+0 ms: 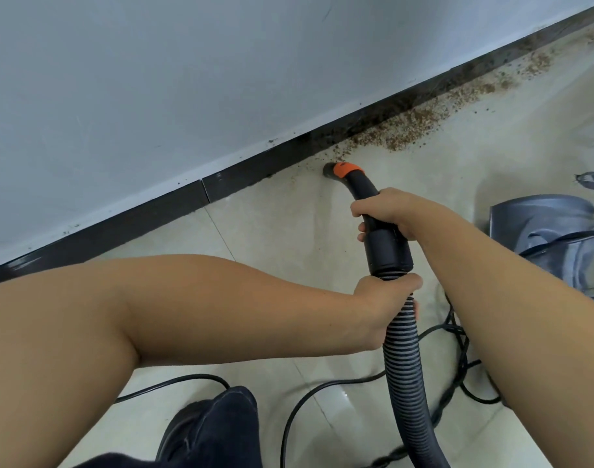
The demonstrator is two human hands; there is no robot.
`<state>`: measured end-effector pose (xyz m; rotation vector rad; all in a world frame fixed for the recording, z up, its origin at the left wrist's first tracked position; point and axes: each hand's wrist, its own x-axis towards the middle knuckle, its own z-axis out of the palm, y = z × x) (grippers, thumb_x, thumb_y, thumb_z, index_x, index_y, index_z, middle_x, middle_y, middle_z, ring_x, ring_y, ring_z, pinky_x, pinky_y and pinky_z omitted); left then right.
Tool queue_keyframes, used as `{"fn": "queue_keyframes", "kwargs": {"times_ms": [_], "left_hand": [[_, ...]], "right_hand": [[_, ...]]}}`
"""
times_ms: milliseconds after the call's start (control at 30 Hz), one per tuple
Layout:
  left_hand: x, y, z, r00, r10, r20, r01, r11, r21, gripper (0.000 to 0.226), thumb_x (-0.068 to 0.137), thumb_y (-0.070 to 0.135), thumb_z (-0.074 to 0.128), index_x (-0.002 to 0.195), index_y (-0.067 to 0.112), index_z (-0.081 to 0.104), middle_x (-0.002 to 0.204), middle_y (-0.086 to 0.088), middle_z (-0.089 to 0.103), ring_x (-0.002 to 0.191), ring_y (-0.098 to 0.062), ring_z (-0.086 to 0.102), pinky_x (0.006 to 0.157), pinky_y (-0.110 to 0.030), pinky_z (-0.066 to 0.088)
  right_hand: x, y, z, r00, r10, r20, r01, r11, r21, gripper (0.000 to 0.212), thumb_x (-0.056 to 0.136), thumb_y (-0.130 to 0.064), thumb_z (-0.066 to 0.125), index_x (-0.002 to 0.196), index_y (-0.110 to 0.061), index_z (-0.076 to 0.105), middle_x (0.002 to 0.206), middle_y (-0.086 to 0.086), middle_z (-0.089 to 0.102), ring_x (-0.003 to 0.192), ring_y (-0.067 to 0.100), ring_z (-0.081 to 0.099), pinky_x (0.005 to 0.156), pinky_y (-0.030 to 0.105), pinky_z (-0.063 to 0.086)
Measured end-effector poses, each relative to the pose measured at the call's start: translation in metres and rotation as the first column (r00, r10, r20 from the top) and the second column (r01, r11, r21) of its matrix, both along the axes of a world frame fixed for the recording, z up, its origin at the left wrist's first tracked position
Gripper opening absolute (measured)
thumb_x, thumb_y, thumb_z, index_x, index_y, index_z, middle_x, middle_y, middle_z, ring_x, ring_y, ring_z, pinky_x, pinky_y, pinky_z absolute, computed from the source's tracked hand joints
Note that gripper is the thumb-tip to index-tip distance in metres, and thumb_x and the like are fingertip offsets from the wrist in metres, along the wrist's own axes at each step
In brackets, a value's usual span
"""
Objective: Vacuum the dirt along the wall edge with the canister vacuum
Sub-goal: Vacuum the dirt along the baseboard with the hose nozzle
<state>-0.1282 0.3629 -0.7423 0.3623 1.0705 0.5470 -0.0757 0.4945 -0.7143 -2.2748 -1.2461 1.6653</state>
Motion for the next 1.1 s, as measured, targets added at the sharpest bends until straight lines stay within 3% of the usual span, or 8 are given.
{"fn": "queue_keyframes", "kwargs": {"times_ms": [267,533,900,1100], "left_hand": [[0.018,0.048,-0.006,0.998,-0.055,-0.002,0.055,0.996,0.064,0.023,0.091,0.034,0.061,0.085,0.013,0.054,0.076,-0.005,0.061,0.059,-0.014,0.061,0.060,-0.023,0.053],[0.027,0.077,-0.012,1.000,-0.008,-0.009,0.008,0.999,0.049,0.027,0.090,0.035,0.063,0.082,0.010,0.055,0.070,-0.004,0.061,0.054,-0.013,0.059,0.056,-0.021,0.050],[0.011,0.038,-0.006,0.998,0.025,-0.053,-0.024,0.999,0.022,0.023,0.091,0.031,0.062,0.083,0.011,0.055,0.073,-0.005,0.060,0.056,-0.014,0.059,0.057,-0.023,0.051],[-0.013,0.012,0.002,0.996,0.019,-0.084,-0.017,1.000,0.023,0.024,0.092,0.032,0.061,0.083,0.012,0.053,0.075,-0.006,0.061,0.059,-0.016,0.061,0.058,-0.023,0.052]], "right_hand": [[0.029,0.047,-0.004,0.997,-0.065,0.045,0.063,0.997,0.052,0.014,0.086,-0.008,0.060,0.090,-0.009,0.046,0.072,0.013,0.062,0.043,0.020,0.064,0.043,0.029,0.054],[0.035,0.076,-0.010,0.995,-0.090,0.049,0.087,0.994,0.068,0.014,0.088,-0.011,0.061,0.090,-0.010,0.046,0.074,0.011,0.062,0.044,0.018,0.065,0.043,0.029,0.054],[0.013,0.038,-0.011,0.999,-0.029,-0.040,0.031,0.999,0.026,0.019,0.085,-0.010,0.063,0.097,-0.008,0.049,0.063,0.009,0.063,0.047,0.020,0.065,0.053,0.031,0.056],[-0.016,0.012,-0.006,0.998,0.046,-0.052,-0.046,0.999,0.008,0.023,0.084,-0.011,0.062,0.103,-0.006,0.049,0.066,0.009,0.064,0.049,0.020,0.066,0.053,0.030,0.055]]}}
